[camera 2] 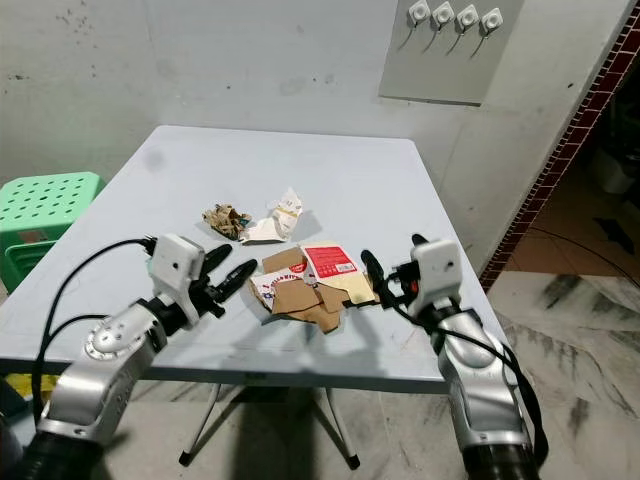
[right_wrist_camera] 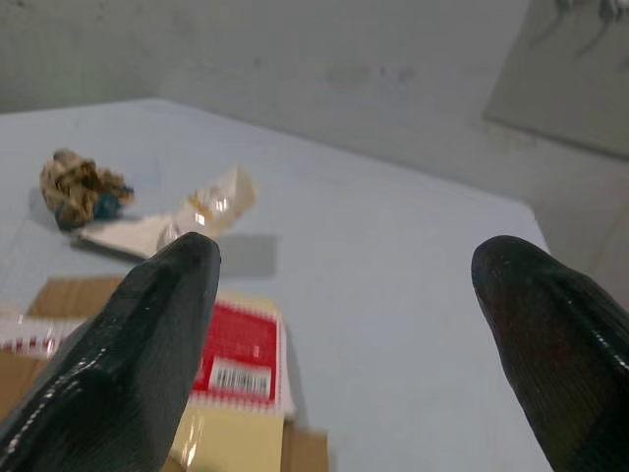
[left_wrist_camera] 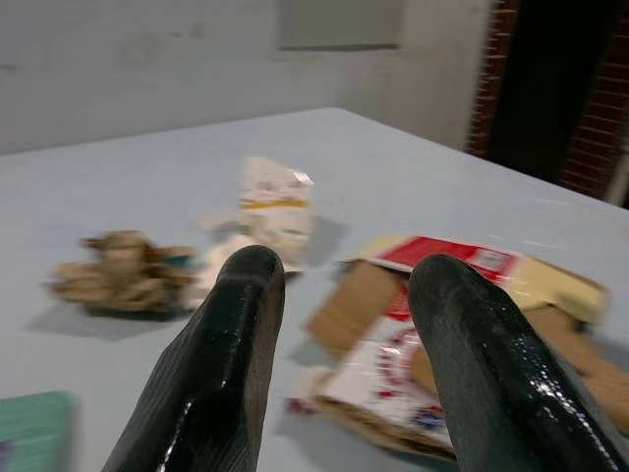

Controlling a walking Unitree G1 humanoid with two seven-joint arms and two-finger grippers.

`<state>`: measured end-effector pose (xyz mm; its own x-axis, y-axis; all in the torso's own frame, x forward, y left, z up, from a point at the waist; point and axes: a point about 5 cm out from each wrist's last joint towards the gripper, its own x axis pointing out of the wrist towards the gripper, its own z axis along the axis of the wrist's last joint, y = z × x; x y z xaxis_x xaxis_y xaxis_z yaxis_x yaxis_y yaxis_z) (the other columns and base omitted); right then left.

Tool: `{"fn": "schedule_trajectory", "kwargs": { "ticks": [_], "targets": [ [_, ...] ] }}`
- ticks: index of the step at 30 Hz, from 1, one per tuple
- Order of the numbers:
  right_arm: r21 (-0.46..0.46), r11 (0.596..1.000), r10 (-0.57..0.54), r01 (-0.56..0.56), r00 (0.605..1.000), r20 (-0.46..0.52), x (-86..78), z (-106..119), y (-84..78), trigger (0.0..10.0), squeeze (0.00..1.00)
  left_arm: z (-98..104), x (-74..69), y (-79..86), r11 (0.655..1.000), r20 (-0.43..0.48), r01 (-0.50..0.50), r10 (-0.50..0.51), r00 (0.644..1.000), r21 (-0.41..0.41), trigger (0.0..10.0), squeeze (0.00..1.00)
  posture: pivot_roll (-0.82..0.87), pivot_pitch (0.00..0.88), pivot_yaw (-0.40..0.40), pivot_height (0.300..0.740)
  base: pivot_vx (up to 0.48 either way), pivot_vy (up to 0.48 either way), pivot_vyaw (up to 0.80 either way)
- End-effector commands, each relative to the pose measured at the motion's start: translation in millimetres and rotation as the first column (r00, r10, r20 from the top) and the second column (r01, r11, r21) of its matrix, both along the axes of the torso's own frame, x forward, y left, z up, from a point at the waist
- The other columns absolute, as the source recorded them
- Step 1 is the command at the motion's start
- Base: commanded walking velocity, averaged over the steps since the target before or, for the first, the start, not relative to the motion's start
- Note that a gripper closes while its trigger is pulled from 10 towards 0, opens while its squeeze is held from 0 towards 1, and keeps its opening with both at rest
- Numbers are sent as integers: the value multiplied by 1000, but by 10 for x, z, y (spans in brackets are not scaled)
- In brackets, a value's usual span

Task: Picking trash to rubbish bin

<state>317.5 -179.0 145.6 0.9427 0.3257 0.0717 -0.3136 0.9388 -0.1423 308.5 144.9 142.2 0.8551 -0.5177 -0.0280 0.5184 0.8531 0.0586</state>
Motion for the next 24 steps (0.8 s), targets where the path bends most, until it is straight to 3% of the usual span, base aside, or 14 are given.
{"fn": "schedule_trajectory", "kwargs": {
  "ticks": [1,3,13,24],
  "targets": [
    [-13,1000,15,-15,1000,-2,42,25,-1,10000,0,49,47,48,1000,12,-15,15,1000,6,10000,0,5,16,-71,740,0,0,0],
    [-8,999,41,-40,999,14,75,82,32,10000,0,77,77,105,1000,14,-24,24,1000,9,10000,0,8,24,-73,740,0,0,0],
    [-12,994,105,-105,994,17,186,151,191,10000,0,115,40,79,999,27,27,-28,999,39,10000,0,31,57,-90,740,0,0,0],
    [1,988,152,-152,988,-22,166,13,334,10000,0,204,83,40,998,43,49,-50,998,38,10000,0,50,82,-78,740,0,0,0]
  ]
}}
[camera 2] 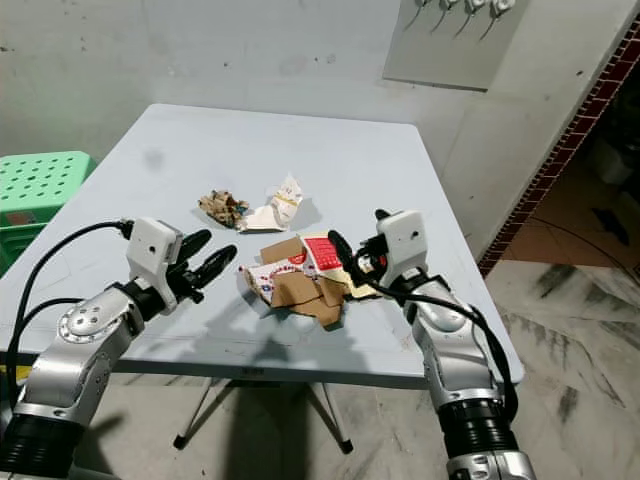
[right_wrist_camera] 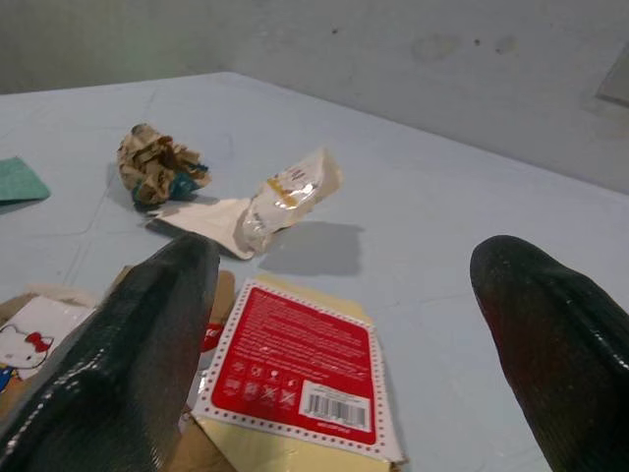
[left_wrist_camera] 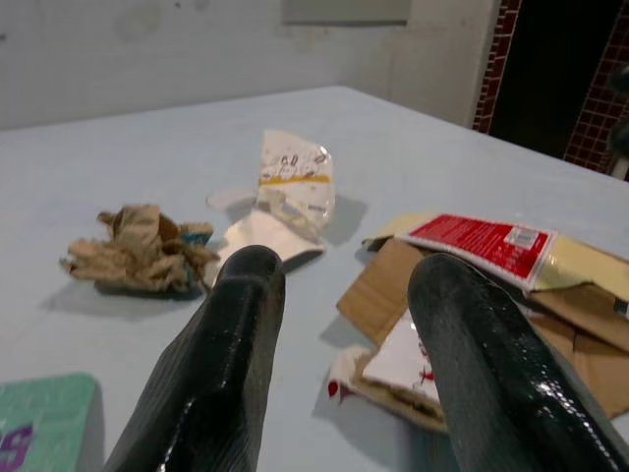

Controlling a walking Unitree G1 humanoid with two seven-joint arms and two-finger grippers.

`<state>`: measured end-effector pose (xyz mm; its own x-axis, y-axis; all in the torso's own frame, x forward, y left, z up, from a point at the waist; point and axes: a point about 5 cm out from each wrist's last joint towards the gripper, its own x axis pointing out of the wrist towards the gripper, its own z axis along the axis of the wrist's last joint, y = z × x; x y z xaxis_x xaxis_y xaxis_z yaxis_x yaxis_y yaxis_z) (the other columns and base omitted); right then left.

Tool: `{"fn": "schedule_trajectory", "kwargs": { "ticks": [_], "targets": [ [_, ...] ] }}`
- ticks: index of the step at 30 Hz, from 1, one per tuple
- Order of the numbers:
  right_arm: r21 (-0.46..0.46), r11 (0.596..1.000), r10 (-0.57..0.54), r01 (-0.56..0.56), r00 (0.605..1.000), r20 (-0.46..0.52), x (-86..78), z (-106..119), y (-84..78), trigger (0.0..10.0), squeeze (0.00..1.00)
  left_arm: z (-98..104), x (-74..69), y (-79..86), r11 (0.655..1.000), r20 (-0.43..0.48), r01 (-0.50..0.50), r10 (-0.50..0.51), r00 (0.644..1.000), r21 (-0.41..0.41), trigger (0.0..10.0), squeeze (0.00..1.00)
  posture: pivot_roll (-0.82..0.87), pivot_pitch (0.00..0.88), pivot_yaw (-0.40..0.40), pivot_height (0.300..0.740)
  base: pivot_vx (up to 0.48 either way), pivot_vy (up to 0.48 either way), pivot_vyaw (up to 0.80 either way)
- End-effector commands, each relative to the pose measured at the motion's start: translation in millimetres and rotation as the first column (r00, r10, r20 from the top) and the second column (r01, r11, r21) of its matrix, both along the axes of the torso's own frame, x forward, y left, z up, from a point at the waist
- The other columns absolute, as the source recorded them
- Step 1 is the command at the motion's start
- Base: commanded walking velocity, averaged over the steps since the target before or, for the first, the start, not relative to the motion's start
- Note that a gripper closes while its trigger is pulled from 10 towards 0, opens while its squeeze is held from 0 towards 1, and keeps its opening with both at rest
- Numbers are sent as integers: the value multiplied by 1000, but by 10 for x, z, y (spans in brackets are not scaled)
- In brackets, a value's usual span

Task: Picking trash to rubbish bin

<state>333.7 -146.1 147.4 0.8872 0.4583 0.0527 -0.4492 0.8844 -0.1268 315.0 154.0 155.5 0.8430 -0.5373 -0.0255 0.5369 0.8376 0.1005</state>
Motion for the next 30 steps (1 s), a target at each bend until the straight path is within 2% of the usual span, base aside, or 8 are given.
{"fn": "schedule_trajectory", "kwargs": {
  "ticks": [1,8,14,16,24,30],
  "targets": [
    [-5,1000,10,-10,1000,-4,3,-15,14,10000,0,74,24,-55,1000,20,26,-26,999,4,10000,0,49,80,-76,740,0,0,0],
    [-3,1000,12,-12,1000,0,-6,-34,57,10000,0,89,54,-140,998,31,56,-56,998,0,10000,0,27,67,-50,740,0,0,0],
    [-6,1000,-18,18,1000,19,-124,-112,1,10000,0,67,75,-259,997,21,52,-51,998,-58,10000,0,9,60,-41,740,0,0,0],
    [37,999,-30,29,999,16,-156,-134,-14,10000,0,68,71,-286,997,25,52,-50,998,-64,10000,0,3,56,-39,740,0,0,0],
    [75,994,-76,76,997,-4,-287,-226,-52,10000,0,15,44,-399,993,8,48,-47,999,-112,10000,0,-11,46,-47,740,0,0,0],
    [80,993,-86,87,996,-19,-340,-249,-73,10000,0,-4,40,-409,993,1,28,-29,1000,-117,10000,0,-8,38,-54,740,0,-480,0]
  ]
}}
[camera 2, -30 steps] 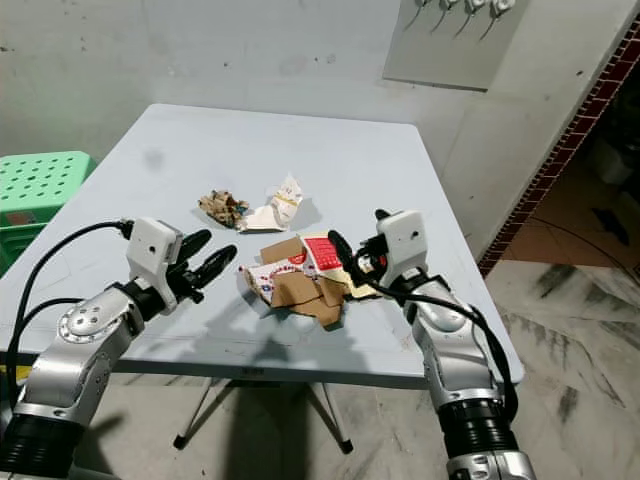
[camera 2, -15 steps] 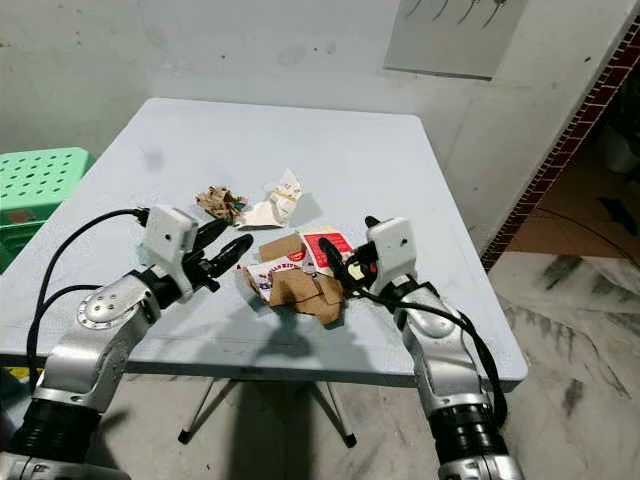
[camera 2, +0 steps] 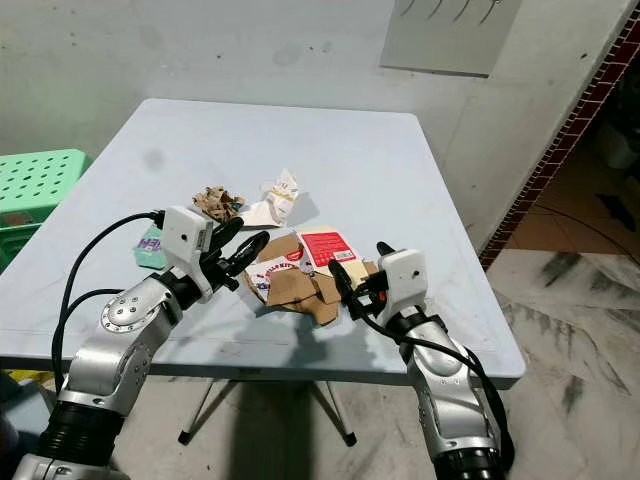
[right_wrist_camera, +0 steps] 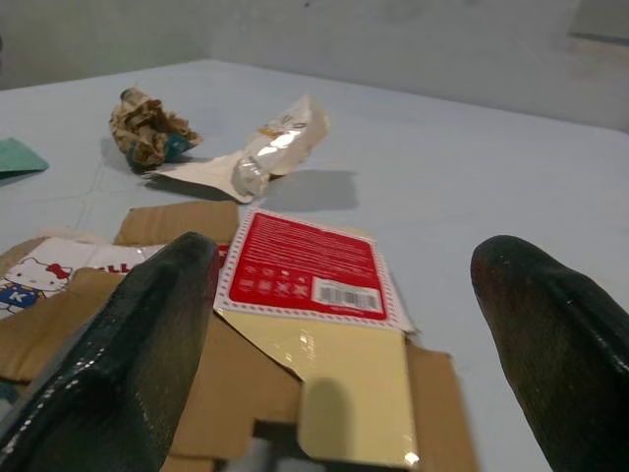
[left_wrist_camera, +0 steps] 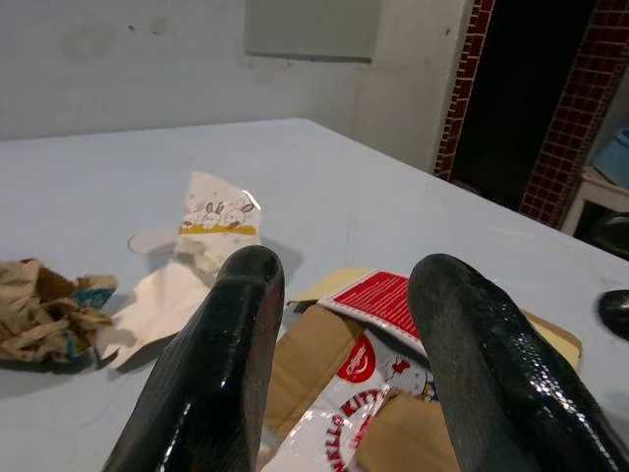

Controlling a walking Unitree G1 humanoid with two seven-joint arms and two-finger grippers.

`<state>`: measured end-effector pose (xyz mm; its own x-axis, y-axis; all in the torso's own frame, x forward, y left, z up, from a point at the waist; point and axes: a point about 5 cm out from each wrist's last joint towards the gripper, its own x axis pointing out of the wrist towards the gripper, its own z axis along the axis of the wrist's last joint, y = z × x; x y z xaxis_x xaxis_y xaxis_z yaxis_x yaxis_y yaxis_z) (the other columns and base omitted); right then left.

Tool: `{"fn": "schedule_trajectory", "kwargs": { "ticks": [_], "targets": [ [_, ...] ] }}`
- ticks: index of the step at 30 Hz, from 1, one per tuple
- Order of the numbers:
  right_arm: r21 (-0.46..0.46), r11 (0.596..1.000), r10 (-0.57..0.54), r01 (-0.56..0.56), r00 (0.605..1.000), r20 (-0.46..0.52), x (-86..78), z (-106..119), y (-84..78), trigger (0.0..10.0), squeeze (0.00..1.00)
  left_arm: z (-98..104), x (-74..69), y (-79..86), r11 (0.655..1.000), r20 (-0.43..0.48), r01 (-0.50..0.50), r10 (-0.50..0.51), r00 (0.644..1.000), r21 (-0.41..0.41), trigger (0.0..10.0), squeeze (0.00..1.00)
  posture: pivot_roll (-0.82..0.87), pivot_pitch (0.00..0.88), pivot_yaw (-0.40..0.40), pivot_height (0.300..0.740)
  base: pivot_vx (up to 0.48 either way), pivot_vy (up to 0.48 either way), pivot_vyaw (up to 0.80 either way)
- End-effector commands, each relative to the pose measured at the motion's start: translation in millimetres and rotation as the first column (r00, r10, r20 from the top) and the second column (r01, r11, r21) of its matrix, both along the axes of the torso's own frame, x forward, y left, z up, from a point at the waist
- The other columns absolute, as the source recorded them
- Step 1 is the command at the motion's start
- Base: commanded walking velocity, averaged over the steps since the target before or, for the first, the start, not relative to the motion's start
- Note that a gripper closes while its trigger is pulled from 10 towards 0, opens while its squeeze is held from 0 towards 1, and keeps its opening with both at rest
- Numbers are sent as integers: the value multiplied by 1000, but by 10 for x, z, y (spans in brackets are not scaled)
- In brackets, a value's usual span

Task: Picking trash to rubbish bin

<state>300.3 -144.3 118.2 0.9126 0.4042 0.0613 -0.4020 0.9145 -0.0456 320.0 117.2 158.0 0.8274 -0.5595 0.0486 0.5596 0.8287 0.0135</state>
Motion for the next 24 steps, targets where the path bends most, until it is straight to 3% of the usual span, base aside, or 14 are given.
{"fn": "schedule_trajectory", "kwargs": {
  "ticks": [1,6,10,11,17,21,24],
  "targets": [
    [4,999,-33,33,999,10,-9,44,-94,10000,0,-31,-11,-41,1000,-16,0,0,1000,-4,10000,0,-8,38,-54,740,0,-480,0],
    [7,999,-44,43,999,11,-7,60,-137,10000,0,-27,-1,-17,1000,-11,-18,18,1000,-4,10000,0,-7,30,-58,740,0,-480,0],
    [1,999,-49,49,999,9,-6,60,-155,10000,0,-14,22,-6,997,-16,-57,56,998,-43,10000,0,-8,27,-60,740,0,0,0],
    [-5,999,-53,53,999,8,-5,62,-165,10000,0,-37,45,-2,996,-50,-78,76,996,-39,10000,0,-9,26,-63,740,0,0,0],
    [-40,998,-50,50,999,-10,-4,52,-193,10000,0,-43,36,-1,998,-38,-68,68,997,-1,10000,0,-14,19,-64,740,0,0,0],
    [-72,996,-49,48,999,-11,33,86,-247,10000,0,-60,40,107,997,-38,-67,69,997,40,10000,0,-16,17,-64,740,0,0,0],
    [-83,996,-28,28,1000,0,50,122,-250,10000,0,-67,62,174,996,-71,-84,85,994,18,10000,0,-13,17,-66,740,0,0,0]
  ]
}}
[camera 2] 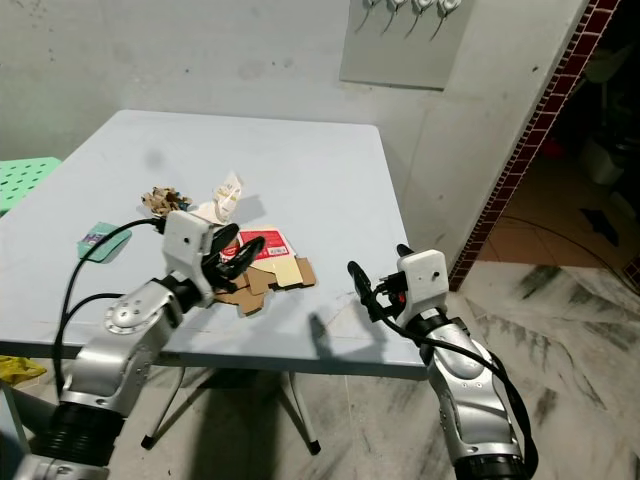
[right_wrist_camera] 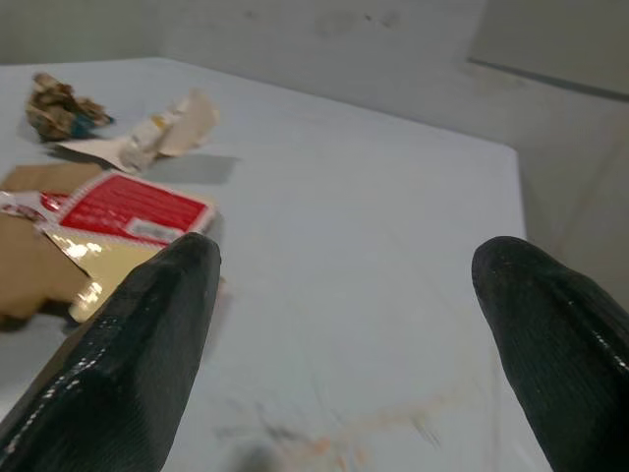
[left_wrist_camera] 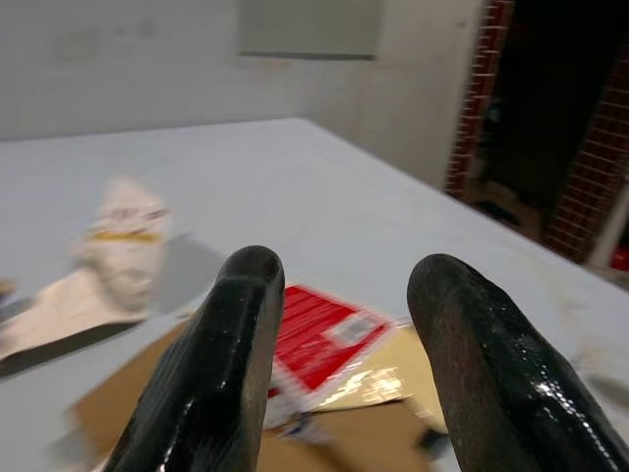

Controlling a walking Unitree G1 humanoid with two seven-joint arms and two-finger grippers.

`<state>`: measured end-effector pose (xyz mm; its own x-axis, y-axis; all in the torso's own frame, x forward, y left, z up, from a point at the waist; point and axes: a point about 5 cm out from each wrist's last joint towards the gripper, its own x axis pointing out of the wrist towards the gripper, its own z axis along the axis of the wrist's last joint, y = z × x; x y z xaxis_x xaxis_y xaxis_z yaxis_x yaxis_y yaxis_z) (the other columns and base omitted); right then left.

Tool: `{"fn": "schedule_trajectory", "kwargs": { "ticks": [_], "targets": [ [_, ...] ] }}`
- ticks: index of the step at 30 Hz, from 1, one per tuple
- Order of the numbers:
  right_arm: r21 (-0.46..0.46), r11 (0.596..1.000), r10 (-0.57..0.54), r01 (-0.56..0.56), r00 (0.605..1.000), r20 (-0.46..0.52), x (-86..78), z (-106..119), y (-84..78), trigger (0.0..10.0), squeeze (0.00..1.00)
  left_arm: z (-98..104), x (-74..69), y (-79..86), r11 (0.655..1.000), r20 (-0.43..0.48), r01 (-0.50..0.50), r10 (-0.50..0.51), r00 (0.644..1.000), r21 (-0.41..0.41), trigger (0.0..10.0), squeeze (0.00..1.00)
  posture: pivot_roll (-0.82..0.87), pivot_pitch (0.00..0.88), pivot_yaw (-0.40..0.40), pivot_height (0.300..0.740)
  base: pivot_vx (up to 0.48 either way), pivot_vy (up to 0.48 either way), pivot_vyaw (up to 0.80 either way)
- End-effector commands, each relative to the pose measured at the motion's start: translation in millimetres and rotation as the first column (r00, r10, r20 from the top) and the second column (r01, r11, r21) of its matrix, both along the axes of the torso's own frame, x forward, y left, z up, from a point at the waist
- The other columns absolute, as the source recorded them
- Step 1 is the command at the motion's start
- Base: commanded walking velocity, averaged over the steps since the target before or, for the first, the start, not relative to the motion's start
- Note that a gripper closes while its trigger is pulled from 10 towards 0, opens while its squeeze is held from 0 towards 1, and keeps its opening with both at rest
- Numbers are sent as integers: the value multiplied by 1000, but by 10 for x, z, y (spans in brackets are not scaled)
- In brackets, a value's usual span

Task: Picking trash to rubbish bin

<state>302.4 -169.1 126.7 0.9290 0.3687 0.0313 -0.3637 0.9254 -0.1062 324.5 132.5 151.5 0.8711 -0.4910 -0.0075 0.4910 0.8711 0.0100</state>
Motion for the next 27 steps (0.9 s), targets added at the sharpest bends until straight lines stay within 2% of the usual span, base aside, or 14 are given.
{"fn": "schedule_trajectory", "kwargs": {
  "ticks": [1,4,5,6,9,17,27],
  "targets": [
    [-20,1000,20,-20,1000,8,37,57,-3,10000,0,-12,22,50,1000,-36,-9,8,999,-10,10000,0,-13,17,-66,740,0,0,0],
    [-34,999,33,-32,999,28,52,103,-4,10000,0,-42,37,104,999,-78,-34,30,996,-43,10000,0,-11,18,-68,740,0,0,0],
    [-36,998,44,-43,998,36,52,130,1,10000,0,-71,54,145,990,-128,-74,59,990,-117,10000,0,-12,19,-69,740,0,0,0],
    [-35,998,46,-45,998,36,51,135,2,10000,0,-78,57,153,988,-139,-83,64,988,-131,10000,0,-12,19,-69,740,0,0,0],
    [-34,999,45,-43,998,42,49,155,1,10000,0,-97,43,174,992,-131,-88,75,989,-95,10000,0,-13,20,-71,740,0,0,0],
    [-35,995,92,-91,995,31,21,187,8,10000,0,-118,-8,266,978,-161,-144,119,980,-150,10000,0,-10,39,-90,740,0,0,0],
    [-61,985,164,-162,986,30,-3,215,19,10000,0,-46,-118,475,968,-169,-198,172,970,-152,10000,0,0,52,-98,740,0,0,0]
  ]
}}
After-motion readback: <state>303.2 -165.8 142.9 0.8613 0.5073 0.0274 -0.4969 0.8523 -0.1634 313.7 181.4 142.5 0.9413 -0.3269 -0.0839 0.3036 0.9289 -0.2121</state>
